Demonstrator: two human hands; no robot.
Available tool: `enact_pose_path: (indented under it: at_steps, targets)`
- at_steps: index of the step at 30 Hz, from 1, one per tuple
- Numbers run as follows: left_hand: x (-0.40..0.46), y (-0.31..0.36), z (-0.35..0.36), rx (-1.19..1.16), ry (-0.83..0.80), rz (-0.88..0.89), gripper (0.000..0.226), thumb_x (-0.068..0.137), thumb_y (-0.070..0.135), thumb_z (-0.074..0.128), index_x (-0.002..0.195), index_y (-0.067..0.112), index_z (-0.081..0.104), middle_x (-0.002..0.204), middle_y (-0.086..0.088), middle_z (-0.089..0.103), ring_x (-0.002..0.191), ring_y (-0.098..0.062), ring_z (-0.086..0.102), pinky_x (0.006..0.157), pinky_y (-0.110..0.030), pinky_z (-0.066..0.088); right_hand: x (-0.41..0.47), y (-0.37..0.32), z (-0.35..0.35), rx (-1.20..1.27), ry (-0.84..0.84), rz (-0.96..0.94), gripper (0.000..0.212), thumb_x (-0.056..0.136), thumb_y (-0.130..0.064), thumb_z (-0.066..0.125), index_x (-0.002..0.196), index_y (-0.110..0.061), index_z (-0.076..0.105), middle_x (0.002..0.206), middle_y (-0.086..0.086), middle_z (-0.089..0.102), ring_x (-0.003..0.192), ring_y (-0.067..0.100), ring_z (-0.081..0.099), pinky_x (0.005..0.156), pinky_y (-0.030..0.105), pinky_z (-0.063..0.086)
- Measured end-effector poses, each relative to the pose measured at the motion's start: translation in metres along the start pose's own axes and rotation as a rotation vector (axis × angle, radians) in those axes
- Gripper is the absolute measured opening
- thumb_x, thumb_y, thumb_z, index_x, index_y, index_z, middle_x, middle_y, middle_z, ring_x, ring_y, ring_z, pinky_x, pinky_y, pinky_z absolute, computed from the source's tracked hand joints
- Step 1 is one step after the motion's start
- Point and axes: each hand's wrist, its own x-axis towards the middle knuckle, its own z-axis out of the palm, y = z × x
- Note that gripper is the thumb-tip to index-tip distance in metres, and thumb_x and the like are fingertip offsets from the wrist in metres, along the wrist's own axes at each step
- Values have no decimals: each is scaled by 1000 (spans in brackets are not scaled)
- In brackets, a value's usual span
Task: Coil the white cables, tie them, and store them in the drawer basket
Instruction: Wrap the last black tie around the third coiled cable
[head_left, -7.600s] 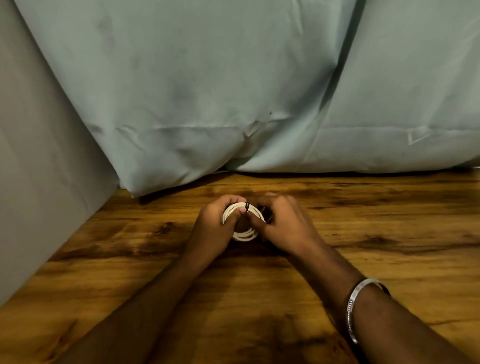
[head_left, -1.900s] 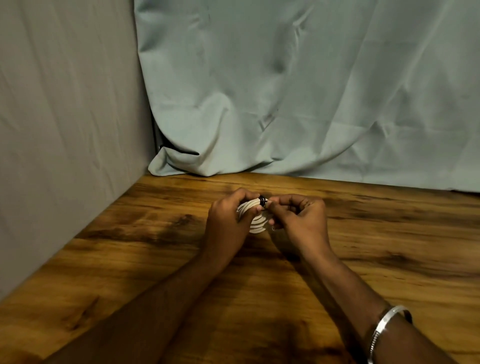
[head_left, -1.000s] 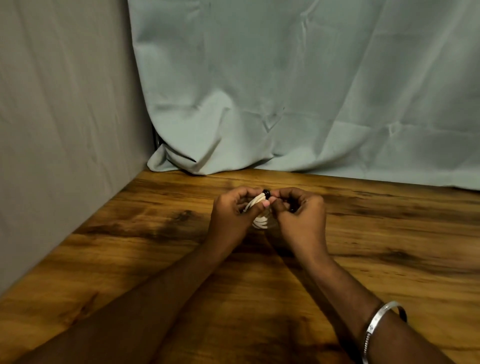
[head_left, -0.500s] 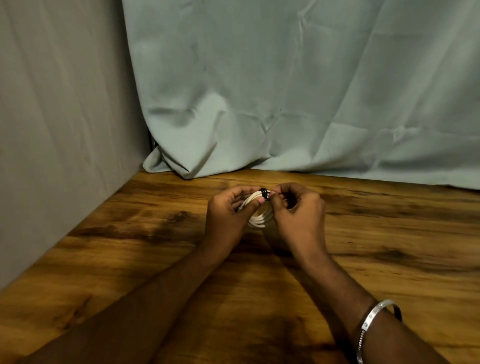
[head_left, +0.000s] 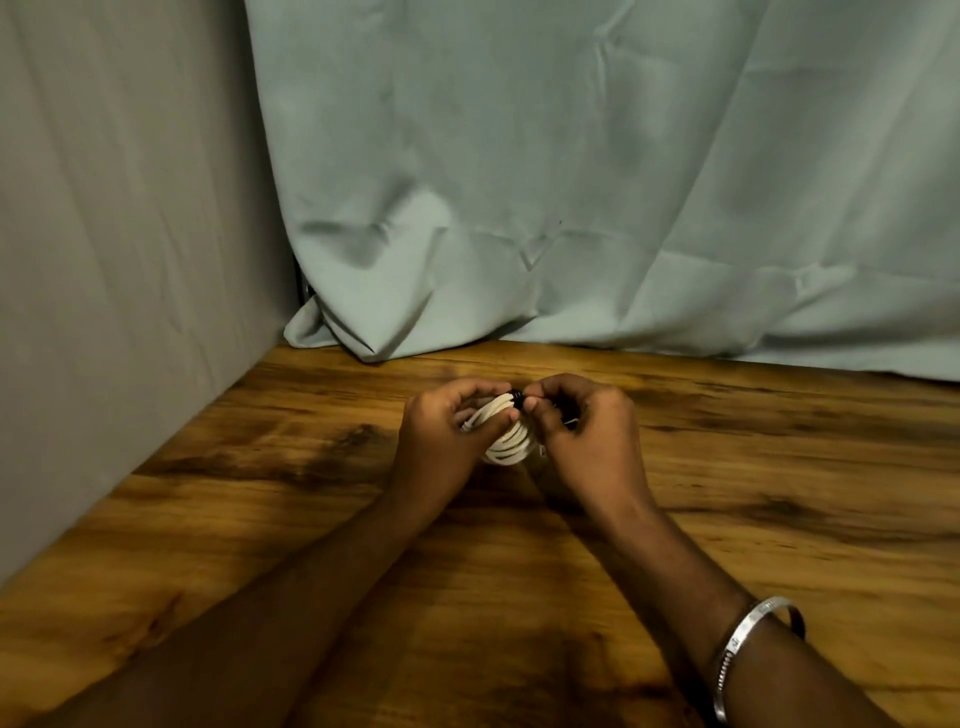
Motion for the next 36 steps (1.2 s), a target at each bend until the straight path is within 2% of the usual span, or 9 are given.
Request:
enact_pose_path:
  at_steps: [3, 7, 10, 14, 17, 24, 27, 30, 36]
  targets:
    - [1, 2, 4, -59, 66, -31, 25, 79, 7, 82, 103, 6, 75, 92, 1, 78, 85, -10, 75, 75, -25, 59, 1, 1, 3, 160, 49, 119, 12, 91, -13, 77, 91, -25, 77, 78, -11, 76, 73, 0, 72, 68, 30, 59]
    - [1, -1, 8, -20, 87, -10, 25, 79, 11, 83, 103, 9, 77, 92, 2, 78, 85, -10, 75, 77, -34, 62, 1, 2, 4, 132, 73, 141, 9, 88, -15, 76, 84, -23, 78, 75, -10, 76, 71, 8, 73, 72, 43, 64]
    - [0, 1, 9, 51, 96, 44, 24, 78, 13, 82, 102, 13, 78, 92, 5, 78, 84, -7, 74, 77, -38, 62, 0, 4, 4, 98, 64, 127, 11, 89, -18, 73, 79, -22, 76, 72, -7, 74, 69, 8, 71, 68, 41, 63]
    - [0, 7, 6, 182, 70, 143, 21, 79, 14, 82, 100, 18, 79, 91, 10, 77, 82, 1, 71, 74, -29, 60, 4, 9, 5, 52, 23, 85, 22, 92, -17, 69, 71, -24, 69, 62, -8, 67, 57, 4, 62, 57, 33, 51]
    - [-1, 9, 6, 151, 38, 123, 21, 79, 13, 82, 99, 18, 78, 90, 12, 76, 82, 2, 71, 73, -23, 59, 5, 10, 1, -10, -23, 39, 16, 94, -19, 66, 79, -23, 70, 70, -5, 71, 66, 10, 68, 61, 41, 58]
    - [-4, 3, 1, 167, 21, 78, 21, 78, 25, 78, 98, 18, 78, 89, 10, 77, 81, -4, 73, 73, -39, 60, 5, 6, -5, -266, -125, -176, 13, 102, -27, 57, 96, -24, 68, 88, -3, 71, 78, 15, 67, 69, 42, 57]
    - [-5, 9, 0, 160, 41, 60, 20, 77, 21, 82, 97, 18, 79, 86, 8, 77, 77, -3, 73, 70, -39, 61, 3, 7, -5, -143, -122, -80, 8, 97, -35, 66, 94, -30, 72, 83, -12, 72, 76, 9, 69, 67, 41, 59]
    - [-5, 13, 1, 179, 68, 69, 24, 75, 30, 80, 96, 19, 79, 85, 8, 78, 76, -3, 73, 66, -37, 61, 0, 2, -6, -104, -88, 9, 21, 87, -54, 77, 93, -34, 75, 80, -17, 73, 73, 0, 69, 64, 35, 60]
    - [-5, 14, 1, 280, 47, 161, 21, 78, 31, 77, 95, 21, 80, 84, 9, 78, 74, 0, 71, 65, -34, 58, 2, 2, -7, -95, -52, 24, 11, 90, -44, 74, 90, -33, 78, 74, -18, 72, 67, 2, 68, 61, 37, 61]
